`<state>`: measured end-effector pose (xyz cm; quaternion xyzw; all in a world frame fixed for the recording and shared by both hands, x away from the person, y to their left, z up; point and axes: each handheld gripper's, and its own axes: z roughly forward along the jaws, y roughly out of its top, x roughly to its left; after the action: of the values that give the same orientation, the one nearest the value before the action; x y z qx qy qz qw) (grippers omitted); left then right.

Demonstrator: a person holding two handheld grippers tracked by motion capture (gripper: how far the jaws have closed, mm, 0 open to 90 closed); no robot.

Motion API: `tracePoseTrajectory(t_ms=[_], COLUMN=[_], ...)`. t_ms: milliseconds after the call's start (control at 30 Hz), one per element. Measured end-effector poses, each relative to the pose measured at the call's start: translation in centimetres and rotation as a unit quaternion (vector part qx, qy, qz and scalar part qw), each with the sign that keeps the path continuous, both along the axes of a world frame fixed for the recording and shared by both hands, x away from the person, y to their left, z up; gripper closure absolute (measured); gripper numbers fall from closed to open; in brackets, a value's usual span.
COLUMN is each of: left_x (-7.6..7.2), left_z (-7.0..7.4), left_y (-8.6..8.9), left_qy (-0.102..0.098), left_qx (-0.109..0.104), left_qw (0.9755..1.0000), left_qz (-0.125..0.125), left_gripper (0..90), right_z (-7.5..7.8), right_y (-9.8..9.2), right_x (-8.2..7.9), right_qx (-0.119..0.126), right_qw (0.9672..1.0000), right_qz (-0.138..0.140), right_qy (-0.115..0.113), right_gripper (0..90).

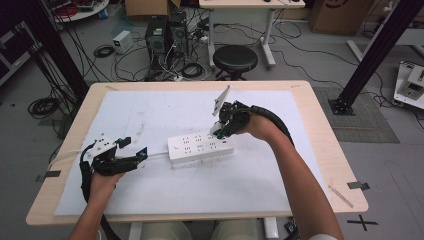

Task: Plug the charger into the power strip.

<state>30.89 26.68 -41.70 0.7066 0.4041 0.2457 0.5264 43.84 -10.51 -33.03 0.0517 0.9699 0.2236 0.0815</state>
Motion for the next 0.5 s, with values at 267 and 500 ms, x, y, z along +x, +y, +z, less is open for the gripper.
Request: tracePoseTrajectory(t_ms=[267,500], left_x=[-0.1,-0.1], left_z=[-0.1,-0.2], left_y=[0.1,0.3], left_qy=[0.0,0.001], left_qx=[0.0,-0.001], left_qw=[1.0,1.0], left_qz=[0.0,0.002], left_gripper=[22.2,22.2], right_z=[-0.7,-1.3], right_y=[0.7,1.0], right_x=[0.8,1.5], right_qx=[-0.012,-0.023], right_qw=[0.9997,0.9995], right_qz=[0.021,0.023], right_qy=[-0.005,-0.001], right_gripper=[63.2,63.3])
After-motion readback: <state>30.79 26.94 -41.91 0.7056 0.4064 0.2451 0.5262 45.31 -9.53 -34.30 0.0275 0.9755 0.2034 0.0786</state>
